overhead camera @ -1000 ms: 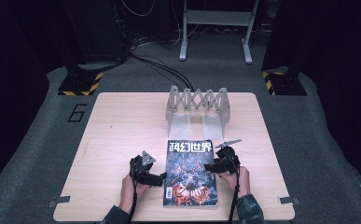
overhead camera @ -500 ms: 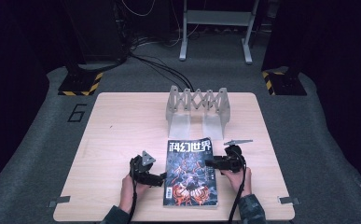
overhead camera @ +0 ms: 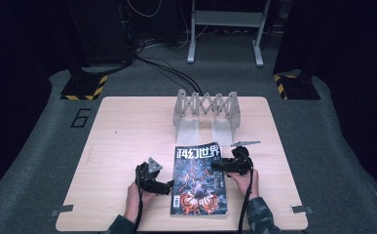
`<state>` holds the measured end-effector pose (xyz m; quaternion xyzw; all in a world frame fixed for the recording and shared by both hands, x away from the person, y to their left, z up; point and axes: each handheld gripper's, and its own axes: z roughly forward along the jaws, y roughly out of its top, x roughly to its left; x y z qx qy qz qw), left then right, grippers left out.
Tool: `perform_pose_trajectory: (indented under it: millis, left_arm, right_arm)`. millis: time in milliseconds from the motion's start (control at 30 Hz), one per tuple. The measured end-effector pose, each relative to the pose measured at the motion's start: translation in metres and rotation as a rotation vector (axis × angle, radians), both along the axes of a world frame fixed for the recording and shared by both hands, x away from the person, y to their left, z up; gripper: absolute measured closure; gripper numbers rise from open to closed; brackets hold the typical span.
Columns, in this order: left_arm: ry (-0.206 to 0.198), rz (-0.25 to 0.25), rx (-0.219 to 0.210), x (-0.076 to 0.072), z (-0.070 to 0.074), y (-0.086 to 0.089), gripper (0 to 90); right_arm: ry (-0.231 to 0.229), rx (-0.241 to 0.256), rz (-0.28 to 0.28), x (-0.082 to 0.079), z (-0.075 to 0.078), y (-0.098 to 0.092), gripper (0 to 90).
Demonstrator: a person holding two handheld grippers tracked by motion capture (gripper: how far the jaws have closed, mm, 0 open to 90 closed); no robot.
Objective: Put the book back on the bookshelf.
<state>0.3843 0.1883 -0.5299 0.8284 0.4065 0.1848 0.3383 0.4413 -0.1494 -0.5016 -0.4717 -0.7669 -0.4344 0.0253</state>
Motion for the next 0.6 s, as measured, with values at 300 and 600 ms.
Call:
perform_pose_trajectory:
  millis: [300,600]
  left_arm:
    - [0.0,0.0,-0.001,0.0,0.0,0.0,1.2]
    - [0.0,0.0,-0.001,0.0,0.0,0.0,1.2]
  right_arm:
    - [0.018,-0.033,0.014,0.017,-0.006,0.015,42.6]
    - [0.001,-0.068,-0.002,0.022,-0.008,0.023,50.7]
